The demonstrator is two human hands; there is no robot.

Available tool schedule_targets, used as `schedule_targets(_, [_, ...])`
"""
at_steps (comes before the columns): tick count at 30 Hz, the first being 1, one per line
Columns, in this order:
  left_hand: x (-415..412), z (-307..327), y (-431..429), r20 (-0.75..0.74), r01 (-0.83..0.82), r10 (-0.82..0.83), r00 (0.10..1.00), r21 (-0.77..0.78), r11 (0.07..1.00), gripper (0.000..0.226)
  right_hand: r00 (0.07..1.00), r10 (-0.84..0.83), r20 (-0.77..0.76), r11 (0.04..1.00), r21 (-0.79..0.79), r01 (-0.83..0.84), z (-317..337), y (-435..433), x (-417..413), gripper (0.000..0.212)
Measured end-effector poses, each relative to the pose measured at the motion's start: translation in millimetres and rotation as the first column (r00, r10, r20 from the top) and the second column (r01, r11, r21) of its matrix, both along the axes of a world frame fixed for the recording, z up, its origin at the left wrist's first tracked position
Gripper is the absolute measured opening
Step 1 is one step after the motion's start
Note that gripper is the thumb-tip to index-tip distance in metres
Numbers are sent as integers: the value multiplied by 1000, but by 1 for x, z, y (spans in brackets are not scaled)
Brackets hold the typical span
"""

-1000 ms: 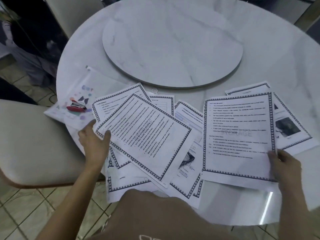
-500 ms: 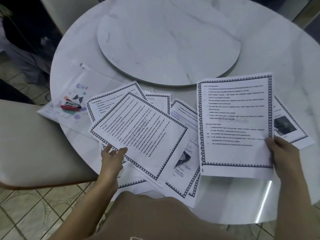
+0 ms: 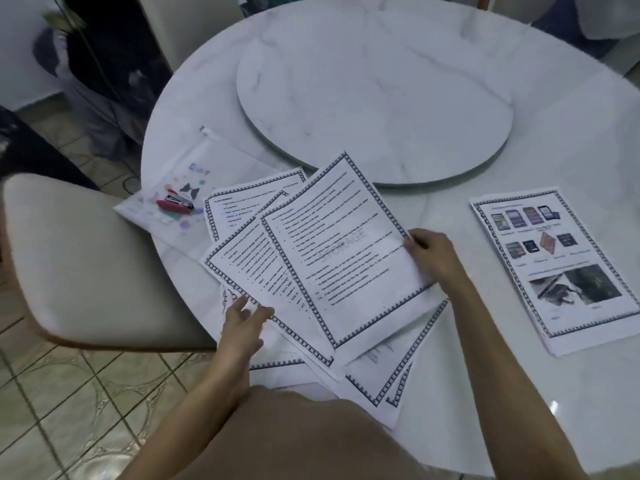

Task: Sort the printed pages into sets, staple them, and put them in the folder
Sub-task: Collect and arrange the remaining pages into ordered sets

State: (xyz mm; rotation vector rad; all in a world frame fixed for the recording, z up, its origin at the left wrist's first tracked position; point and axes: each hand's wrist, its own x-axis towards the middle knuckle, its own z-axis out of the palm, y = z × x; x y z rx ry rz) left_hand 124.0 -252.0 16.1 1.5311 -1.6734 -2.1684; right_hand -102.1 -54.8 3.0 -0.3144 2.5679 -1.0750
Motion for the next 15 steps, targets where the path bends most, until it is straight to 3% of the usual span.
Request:
schedule_targets(4, [2,-1,-1,-7,11,-11,1000,30,999,57,991,129,-44,978,171,-120,-12,-30,2,13])
schedule_targets(7, [-1,-1,-2,-5,18,-17,1000,33,999,58,984,179,22,961,210,-179,-18,-40,9,40])
schedule_targets(12, [-3,-4,-6,4,23,-23,1000,36,999,60,996,83,45,976,199,-90,-21,-41,21,49])
schedule_targets(15, [-8,-7,-11,-22,39,-38,999,44,998,55,988,48,144,985,160,-71,-18,-34,26,42])
